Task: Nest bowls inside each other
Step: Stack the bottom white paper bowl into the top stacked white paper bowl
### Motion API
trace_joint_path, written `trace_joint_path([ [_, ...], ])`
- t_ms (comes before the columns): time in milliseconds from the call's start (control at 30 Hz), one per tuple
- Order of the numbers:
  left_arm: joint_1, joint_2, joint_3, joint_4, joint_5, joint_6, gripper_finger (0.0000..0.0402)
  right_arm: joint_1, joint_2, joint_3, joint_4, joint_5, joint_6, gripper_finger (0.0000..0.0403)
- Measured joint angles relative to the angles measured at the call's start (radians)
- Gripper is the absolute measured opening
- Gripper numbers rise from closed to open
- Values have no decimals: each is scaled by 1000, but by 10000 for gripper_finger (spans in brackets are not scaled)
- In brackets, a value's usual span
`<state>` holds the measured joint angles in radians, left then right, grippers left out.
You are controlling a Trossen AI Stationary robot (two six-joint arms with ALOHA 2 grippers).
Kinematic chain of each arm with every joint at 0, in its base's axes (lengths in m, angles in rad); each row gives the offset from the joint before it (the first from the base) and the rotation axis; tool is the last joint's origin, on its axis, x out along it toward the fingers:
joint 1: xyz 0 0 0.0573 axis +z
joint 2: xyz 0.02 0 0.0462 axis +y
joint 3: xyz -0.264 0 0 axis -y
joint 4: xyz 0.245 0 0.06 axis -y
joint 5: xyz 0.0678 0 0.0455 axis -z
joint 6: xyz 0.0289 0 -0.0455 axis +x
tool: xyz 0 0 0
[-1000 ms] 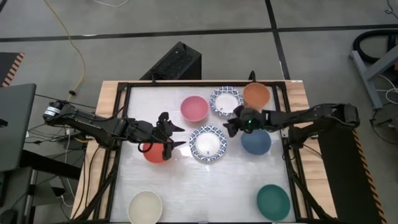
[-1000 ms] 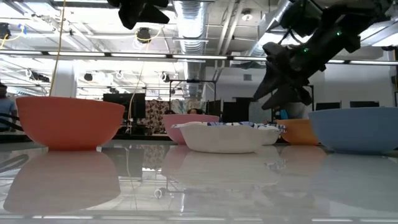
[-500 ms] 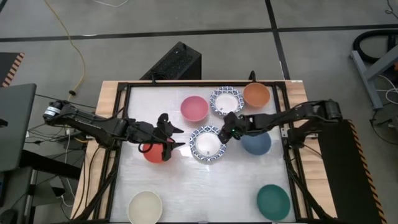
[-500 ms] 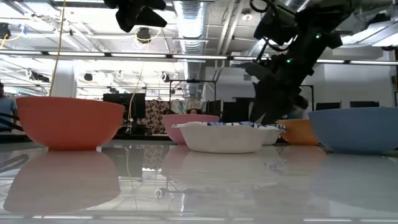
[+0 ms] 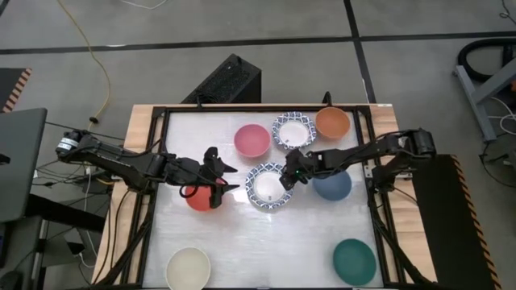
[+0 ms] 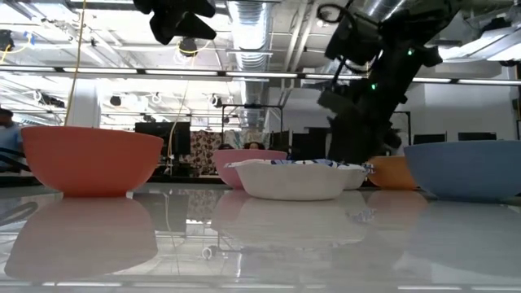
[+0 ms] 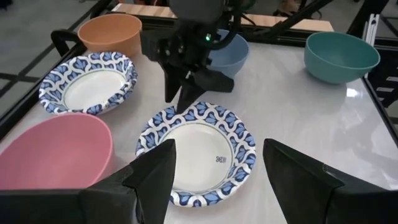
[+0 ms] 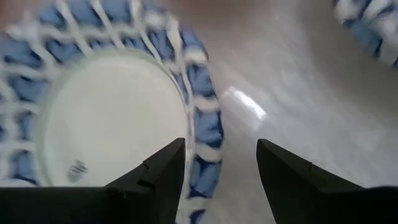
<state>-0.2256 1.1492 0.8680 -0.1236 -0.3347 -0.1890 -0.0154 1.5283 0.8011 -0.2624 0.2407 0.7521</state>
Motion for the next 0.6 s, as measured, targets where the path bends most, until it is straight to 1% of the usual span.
trace_joint_path([
  [167, 0, 0, 0, -1, 0, 0, 231, 4, 75, 0, 10, -18, 7, 216],
  [267, 0, 0, 0, -1, -1, 0, 231, 9, 97, 12, 9, -17, 8, 192],
  [367, 0, 0, 0, -1, -2, 0, 231, 16, 99, 26, 10, -17, 7, 138],
  [500, 0, 0, 0, -1, -2, 0, 231, 25, 67, 48, 4, -16, 0, 42],
  [533, 0, 0, 0, -1, -2, 0, 231, 29, 57, 51, 4, -15, -10, 24],
  [600, 0, 0, 0, -1, -3, 0, 231, 30, 38, 60, -5, -11, -17, 14],
])
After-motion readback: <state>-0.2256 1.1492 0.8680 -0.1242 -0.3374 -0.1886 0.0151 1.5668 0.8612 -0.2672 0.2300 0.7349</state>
